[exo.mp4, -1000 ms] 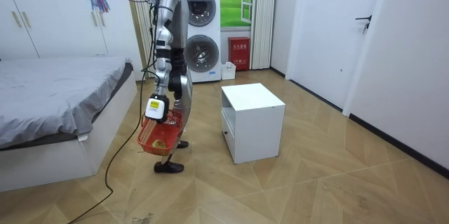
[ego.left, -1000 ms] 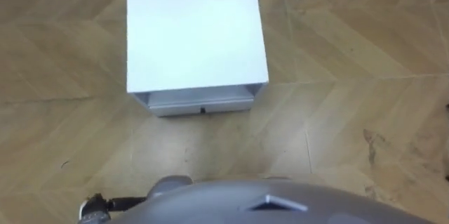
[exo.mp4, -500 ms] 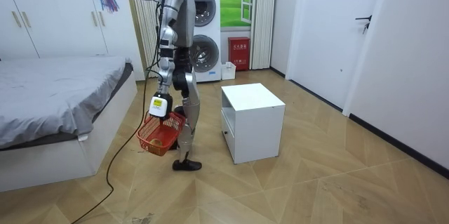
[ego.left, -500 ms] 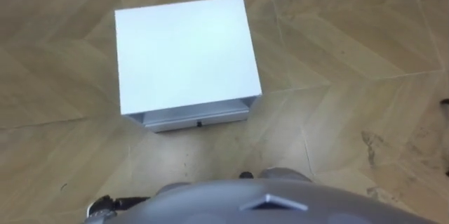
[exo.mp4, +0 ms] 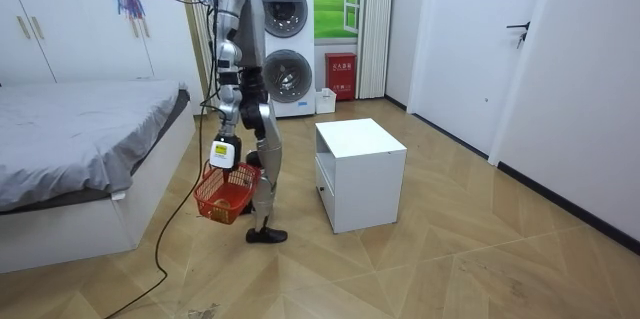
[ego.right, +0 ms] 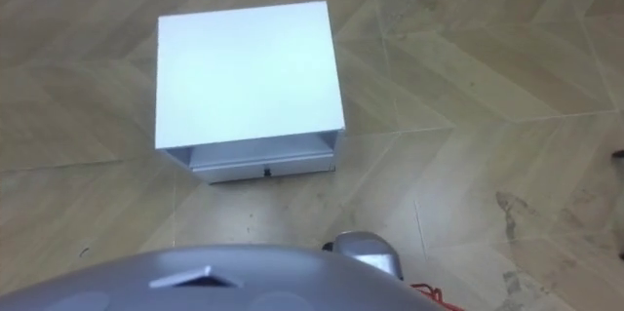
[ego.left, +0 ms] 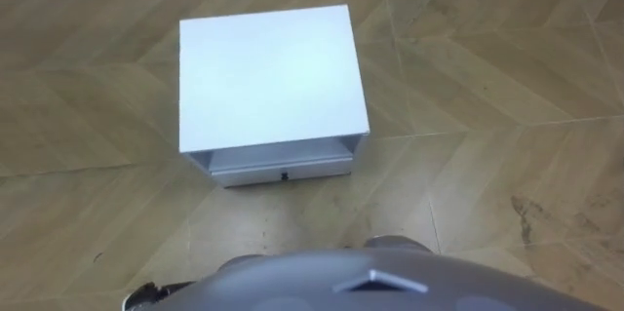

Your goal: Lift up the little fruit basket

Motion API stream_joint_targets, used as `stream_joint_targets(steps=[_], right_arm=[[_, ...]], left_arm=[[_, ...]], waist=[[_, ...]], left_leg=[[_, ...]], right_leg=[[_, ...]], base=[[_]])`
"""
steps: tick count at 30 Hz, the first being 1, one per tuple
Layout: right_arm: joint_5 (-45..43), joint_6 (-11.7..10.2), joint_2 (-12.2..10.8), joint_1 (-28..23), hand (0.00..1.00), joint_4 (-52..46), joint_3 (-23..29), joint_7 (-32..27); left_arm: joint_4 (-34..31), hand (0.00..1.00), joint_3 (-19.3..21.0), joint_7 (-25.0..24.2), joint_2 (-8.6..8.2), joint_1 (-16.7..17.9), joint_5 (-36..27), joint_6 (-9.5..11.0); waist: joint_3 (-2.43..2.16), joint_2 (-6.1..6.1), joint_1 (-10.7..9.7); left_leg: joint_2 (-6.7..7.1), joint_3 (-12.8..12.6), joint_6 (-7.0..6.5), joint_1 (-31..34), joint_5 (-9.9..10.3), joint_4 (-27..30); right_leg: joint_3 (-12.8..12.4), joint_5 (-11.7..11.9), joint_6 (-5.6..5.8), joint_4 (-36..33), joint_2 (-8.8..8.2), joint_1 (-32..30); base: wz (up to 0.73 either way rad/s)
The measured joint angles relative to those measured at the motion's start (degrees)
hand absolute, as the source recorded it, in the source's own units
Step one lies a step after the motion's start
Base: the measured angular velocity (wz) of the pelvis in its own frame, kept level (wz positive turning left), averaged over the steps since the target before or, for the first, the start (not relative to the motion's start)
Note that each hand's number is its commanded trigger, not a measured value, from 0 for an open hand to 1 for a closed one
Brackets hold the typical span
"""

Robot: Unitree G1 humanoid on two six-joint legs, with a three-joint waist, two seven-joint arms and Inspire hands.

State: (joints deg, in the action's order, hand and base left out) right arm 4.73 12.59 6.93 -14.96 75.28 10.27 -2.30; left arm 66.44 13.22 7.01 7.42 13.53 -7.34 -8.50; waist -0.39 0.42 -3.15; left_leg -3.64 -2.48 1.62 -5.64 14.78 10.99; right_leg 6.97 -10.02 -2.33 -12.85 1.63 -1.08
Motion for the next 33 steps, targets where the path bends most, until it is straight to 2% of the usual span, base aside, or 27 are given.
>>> stream_joint_targets(steps=[7,17,22,25,27,29,30,31,33], right_arm=[[-0.06,0.00,0.01,-1.09,1.00,-1.50,0.05,-0.03],[-0.80,-0.28,0.16,-0.45,1.00,-4.59,1.42,-0.92],[-0.71,-0.88,0.33,2.03,1.00,-7.72,2.96,-3.48],[1.17,-2.06,0.33,3.68,1.00,-11.04,3.25,-4.84],[4.02,-3.69,0.34,4.85,1.00,-13.65,3.37,-5.13],[5.26,-4.00,0.39,6.04,1.00,-15.62,3.36,-5.01],[6.47,-4.05,0.63,7.17,1.00,-16.90,3.42,-4.67],[7.24,-4.05,1.32,8.57,1.00,-17.92,3.46,-3.81],[7.95,-3.91,2.63,10.08,1.00,-21.03,3.41,-2.66]], left_arm=[[-0.02,0.00,0.00,-0.09,0.00,-0.03,-0.03,-0.24],[0.23,0.00,-0.06,-1.26,0.40,-0.05,0.07,-0.14],[-0.07,0.00,-0.26,-1.30,0.38,0.00,0.68,0.00],[0.01,0.00,-0.28,-1.29,0.41,-0.05,0.74,0.15],[-0.05,0.00,-0.21,-1.44,0.53,-0.04,1.49,0.37],[-0.32,0.00,-0.11,-1.73,0.86,-0.10,2.74,0.50],[-0.69,0.00,0.15,-2.23,1.20,-0.07,3.38,0.54],[-1.24,0.00,0.20,-2.62,1.43,-0.04,4.28,0.62],[-1.46,0.00,0.18,-2.94,1.69,-0.03,5.61,0.92]], waist=[[-0.09,0.09,-0.07],[0.12,-1.50,0.09],[0.35,-2.15,0.31],[0.52,-2.12,0.67],[0.57,-2.09,0.74],[0.59,-2.19,0.91],[0.55,-2.75,1.21],[0.93,-2.78,1.41],[1.24,-2.94,1.77]], left_leg=[[0.21,-0.58,0.00,-0.15,0.00,0.01],[0.38,-1.26,0.00,-1.08,0.00,-0.62],[0.43,-1.40,0.00,-0.94,0.00,-0.63],[0.51,-1.39,0.00,-0.87,0.00,-0.60],[0.50,-1.35,0.00,-0.99,0.00,-0.61],[0.48,-1.05,0.00,-0.98,0.00,-0.61],[0.47,-0.84,0.00,-1.01,0.00,-0.59],[0.48,-0.69,0.00,-1.00,0.00,-0.55],[0.50,-0.49,0.00,-1.01,0.00,-0.66]], right_leg=[[0.08,-0.16,0.20,0.00,0.00,0.25],[-0.81,-1.05,0.25,-1.07,-0.02,-0.03],[-0.48,-1.00,0.32,-0.83,-0.29,0.36],[-0.17,-1.02,0.41,-0.62,-0.37,0.51],[0.54,-1.01,0.41,-0.37,-0.44,0.99],[1.05,-1.01,0.42,0.08,-0.45,1.44],[1.12,-1.01,0.42,0.24,-0.46,1.60],[1.34,-1.01,0.42,0.27,-0.46,1.69],[1.94,-1.01,0.42,0.28,-0.51,1.80]], base=[[0.01],[-0.05],[0.04],[0.05],[0.13],[0.14],[0.07],[0.07],[0.07]])
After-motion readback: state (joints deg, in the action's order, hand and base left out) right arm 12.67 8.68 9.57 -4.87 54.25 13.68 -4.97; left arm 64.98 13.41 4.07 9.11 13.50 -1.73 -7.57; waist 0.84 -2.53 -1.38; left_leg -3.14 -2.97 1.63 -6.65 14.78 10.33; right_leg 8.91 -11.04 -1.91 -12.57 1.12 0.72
